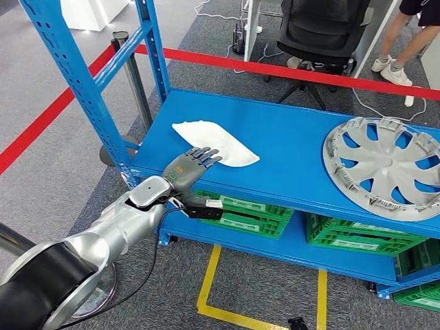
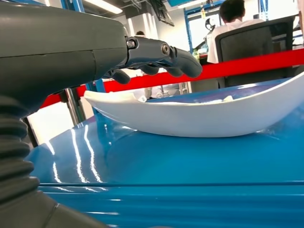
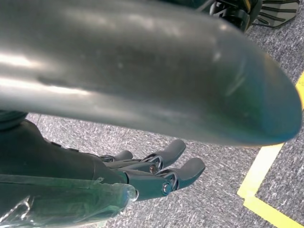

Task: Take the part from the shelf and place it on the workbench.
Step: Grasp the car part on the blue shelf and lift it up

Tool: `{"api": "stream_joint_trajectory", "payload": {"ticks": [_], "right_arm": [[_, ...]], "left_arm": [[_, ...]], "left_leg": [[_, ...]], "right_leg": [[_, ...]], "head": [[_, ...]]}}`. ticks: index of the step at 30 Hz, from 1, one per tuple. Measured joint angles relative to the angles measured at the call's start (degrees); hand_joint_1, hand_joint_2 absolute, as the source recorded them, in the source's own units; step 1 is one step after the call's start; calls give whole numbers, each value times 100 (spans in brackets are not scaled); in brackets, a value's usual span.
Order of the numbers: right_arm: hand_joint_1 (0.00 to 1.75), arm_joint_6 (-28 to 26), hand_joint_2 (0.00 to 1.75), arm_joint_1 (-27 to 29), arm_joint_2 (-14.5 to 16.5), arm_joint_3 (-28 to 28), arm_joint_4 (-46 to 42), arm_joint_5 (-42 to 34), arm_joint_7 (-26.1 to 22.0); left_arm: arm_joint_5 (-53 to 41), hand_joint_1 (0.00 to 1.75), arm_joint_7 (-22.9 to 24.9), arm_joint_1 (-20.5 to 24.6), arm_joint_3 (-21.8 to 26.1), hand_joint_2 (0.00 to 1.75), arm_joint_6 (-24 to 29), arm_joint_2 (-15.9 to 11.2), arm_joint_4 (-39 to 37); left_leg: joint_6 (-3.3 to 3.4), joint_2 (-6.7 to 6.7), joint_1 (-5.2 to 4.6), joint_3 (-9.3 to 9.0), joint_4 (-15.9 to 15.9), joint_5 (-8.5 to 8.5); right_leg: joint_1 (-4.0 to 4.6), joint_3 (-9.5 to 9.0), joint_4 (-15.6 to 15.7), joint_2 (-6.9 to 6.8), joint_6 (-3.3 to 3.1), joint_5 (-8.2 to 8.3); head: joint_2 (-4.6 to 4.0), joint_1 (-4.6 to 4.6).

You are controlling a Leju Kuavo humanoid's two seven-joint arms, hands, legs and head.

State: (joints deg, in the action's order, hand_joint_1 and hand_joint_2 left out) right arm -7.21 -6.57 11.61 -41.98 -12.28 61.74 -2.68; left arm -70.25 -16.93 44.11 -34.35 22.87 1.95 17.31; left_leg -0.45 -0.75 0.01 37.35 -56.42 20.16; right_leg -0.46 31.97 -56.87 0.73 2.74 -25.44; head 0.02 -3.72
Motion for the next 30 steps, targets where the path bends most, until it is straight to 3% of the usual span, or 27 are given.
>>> {"api": "stream_joint_trajectory", "payload": {"ticks": [14, 23, 30], "right_arm": [[0, 10, 0, -20, 0, 4, 0, 14, -1], [0, -3, 0, -18, 0, 3, 0, -4, 17], [0, -13, 0, -15, 0, -1, 0, -49, 16]], "left_arm": [[-75, 0, 42, 4, 16, 0, 87, 3, 0], [-209, 0, 302, 19, 28, 0, 1095, 25, 2], [-193, 0, 365, 81, 107, 0, 1467, 96, 16]], "left_leg": [[0, 0, 0, 0, 0, 0], [0, 0, 0, -1, 0, 0], [0, 0, 0, -1, 0, 0]], "right_leg": [[0, 0, 0, 0, 0, 0], [0, 1, 0, 0, 0, 0], [0, 0, 0, 0, 0, 0]], "head": [[0, 0], [0, 0], [0, 0]]}}
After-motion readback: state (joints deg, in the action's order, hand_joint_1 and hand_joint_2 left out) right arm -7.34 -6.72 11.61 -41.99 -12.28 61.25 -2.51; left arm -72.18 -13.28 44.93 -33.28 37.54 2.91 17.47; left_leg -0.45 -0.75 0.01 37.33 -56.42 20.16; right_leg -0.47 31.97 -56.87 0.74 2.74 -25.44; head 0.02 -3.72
